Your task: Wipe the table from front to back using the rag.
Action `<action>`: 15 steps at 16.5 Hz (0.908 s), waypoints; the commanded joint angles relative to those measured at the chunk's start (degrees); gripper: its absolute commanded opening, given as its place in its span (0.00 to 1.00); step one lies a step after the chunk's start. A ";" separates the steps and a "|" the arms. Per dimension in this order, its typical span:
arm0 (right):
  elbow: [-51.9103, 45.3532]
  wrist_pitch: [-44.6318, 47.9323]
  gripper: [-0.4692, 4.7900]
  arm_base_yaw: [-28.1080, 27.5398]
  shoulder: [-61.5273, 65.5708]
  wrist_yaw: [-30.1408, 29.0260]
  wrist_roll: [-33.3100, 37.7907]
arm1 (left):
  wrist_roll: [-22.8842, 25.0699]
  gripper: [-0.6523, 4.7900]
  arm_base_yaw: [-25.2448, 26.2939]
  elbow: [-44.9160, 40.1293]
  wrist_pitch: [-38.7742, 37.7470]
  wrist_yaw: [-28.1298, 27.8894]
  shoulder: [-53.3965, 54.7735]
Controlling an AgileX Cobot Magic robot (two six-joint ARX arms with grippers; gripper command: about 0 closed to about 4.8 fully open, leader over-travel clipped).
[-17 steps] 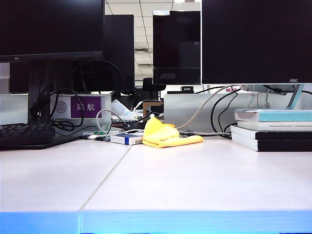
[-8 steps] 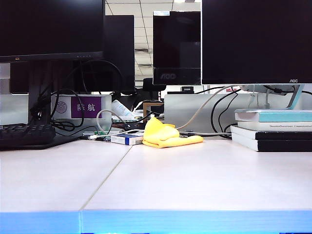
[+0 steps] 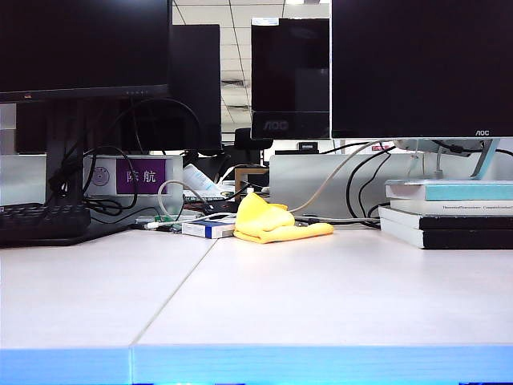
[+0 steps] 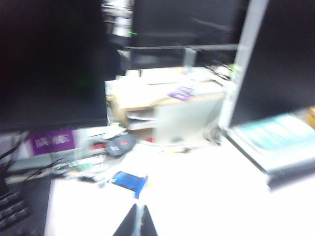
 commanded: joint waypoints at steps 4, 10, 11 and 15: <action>12.61 1.44 0.08 13.73 21.51 1.51 -4.87 | 2.36 0.11 -13.88 13.64 -19.26 -9.57 10.84; 13.03 20.28 0.08 16.85 38.10 1.09 -4.85 | 2.51 0.11 -14.67 13.66 -15.23 -9.14 11.41; 13.03 24.61 0.08 16.85 41.99 1.11 -4.85 | 2.51 0.11 -14.67 13.73 -14.25 -9.07 11.41; 24.68 26.53 0.08 16.85 62.49 2.64 -4.87 | 2.40 0.11 -14.67 13.75 -12.17 -7.65 11.43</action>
